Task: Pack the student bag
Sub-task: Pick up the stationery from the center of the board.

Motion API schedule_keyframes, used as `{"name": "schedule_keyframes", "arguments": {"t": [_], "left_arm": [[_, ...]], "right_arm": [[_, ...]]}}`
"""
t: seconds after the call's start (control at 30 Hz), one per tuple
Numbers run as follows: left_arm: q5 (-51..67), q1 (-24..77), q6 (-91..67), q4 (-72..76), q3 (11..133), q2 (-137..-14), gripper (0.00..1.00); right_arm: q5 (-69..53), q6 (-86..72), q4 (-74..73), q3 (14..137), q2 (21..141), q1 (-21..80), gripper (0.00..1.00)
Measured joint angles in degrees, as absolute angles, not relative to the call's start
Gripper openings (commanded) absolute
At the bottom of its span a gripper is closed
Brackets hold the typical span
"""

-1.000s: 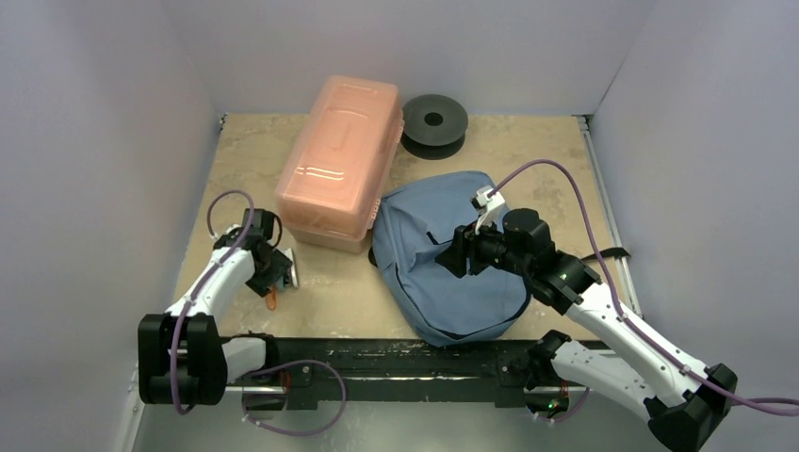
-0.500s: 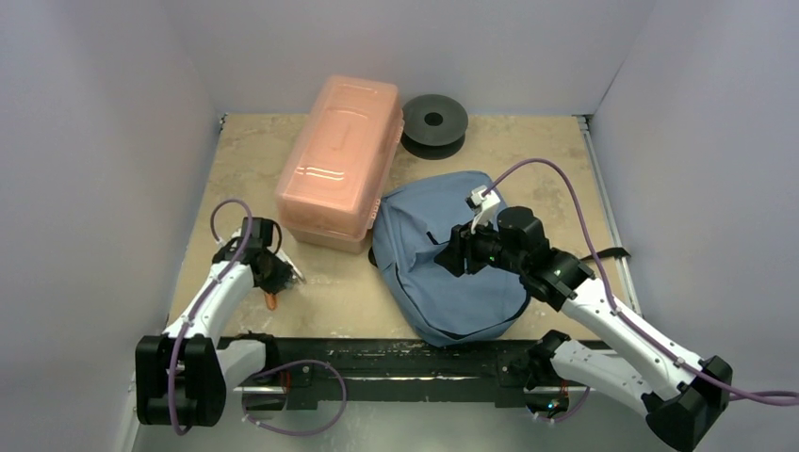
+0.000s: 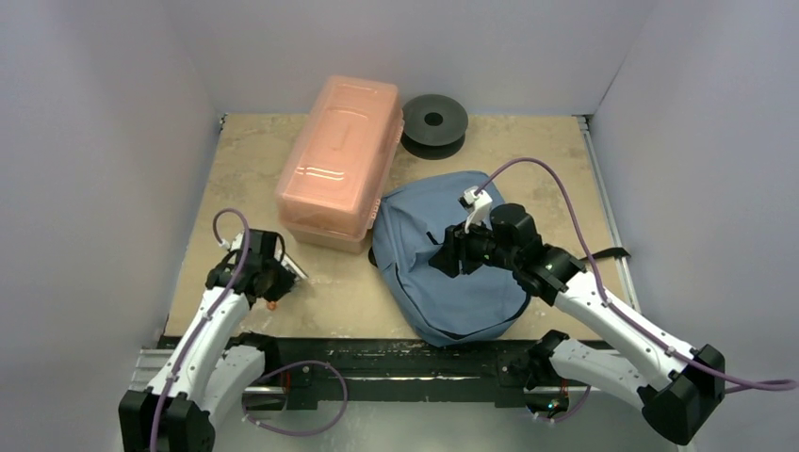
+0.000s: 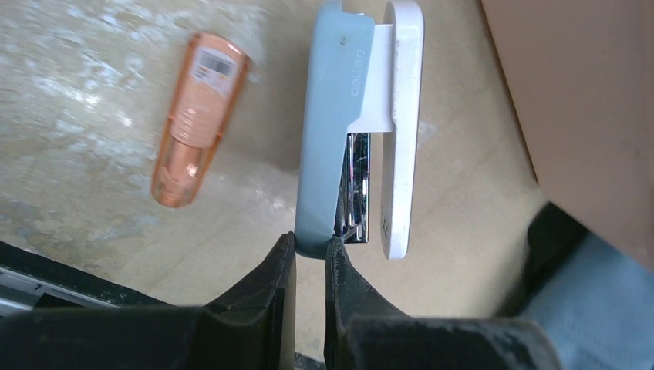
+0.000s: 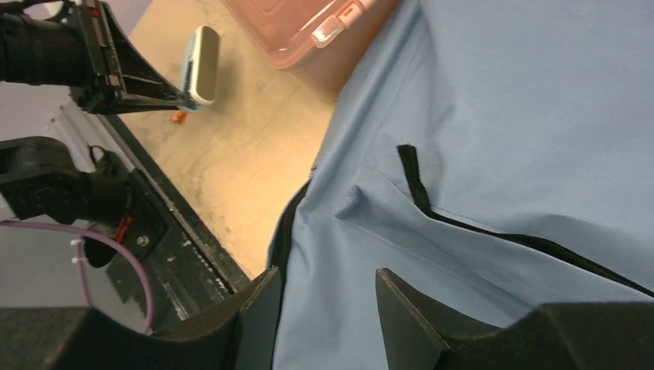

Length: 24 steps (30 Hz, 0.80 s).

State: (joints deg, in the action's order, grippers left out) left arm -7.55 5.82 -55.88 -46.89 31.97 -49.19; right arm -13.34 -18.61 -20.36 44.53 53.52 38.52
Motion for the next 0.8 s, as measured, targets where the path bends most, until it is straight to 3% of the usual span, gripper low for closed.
{"name": "schedule_keyframes", "arguments": {"t": [0.17, 0.3, 0.37, 0.57, 0.8], "left_arm": [[-3.2, 15.62, -55.33, -46.76, 31.97, -43.11, 0.0], [-1.52, 30.28, -56.71, -42.28, 31.94, -36.12, 0.0], [-2.76, 39.03, -58.33, -39.99, 31.94, -34.41, 0.0], [-10.02, 59.31, -60.49, -36.6, 36.23, -45.54, 0.0], [-14.83, 66.89, -57.87, -34.87, 46.96, -58.74, 0.0]], "right_arm": [[-20.14, -22.04, -17.06, 44.53, 54.83, 38.5, 0.65], [-28.23, -30.98, -9.76, 44.49, 57.95, 38.59, 0.81], [-30.89, -36.38, -5.63, 44.25, 60.07, 38.87, 0.84], [-31.27, -46.35, -1.23, 44.12, 65.3, 41.65, 0.84], [-25.91, -50.15, -3.07, 41.71, 64.29, 43.03, 0.79]]}}
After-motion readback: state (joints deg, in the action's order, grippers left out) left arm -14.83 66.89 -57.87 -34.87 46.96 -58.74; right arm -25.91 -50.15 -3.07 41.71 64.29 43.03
